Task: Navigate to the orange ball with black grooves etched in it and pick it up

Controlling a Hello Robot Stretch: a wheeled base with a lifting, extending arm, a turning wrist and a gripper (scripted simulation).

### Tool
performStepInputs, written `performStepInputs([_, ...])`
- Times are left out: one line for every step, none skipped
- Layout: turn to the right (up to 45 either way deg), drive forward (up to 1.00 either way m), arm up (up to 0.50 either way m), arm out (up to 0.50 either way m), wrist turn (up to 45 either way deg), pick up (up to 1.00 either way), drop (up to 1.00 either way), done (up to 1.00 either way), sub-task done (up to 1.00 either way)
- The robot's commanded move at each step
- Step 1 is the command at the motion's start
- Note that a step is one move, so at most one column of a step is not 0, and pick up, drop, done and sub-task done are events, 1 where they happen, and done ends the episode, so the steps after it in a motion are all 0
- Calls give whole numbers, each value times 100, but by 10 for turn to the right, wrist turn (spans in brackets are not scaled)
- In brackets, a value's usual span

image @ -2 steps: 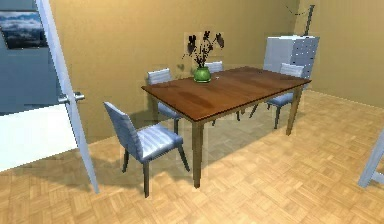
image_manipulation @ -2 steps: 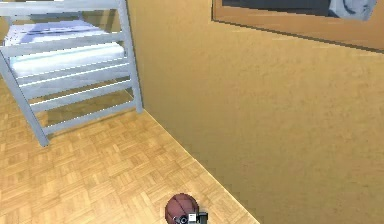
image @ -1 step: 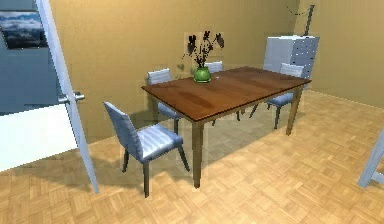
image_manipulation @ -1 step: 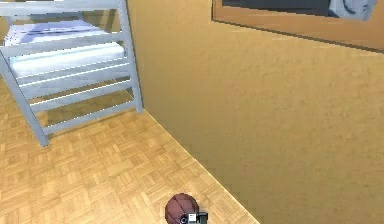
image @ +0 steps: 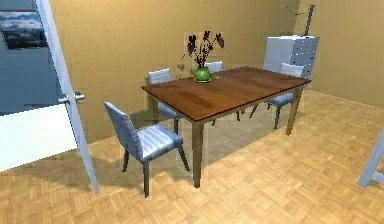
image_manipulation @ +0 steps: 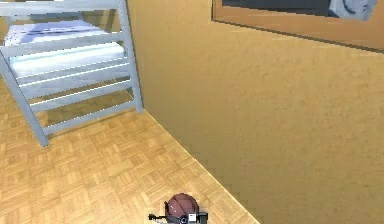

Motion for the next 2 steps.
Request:
performStepInputs([0, 0, 0, 0, 270, 0, 0, 0, 0])
performStepInputs([0, 0, -30, 0, 0, 0, 0, 0, 0])
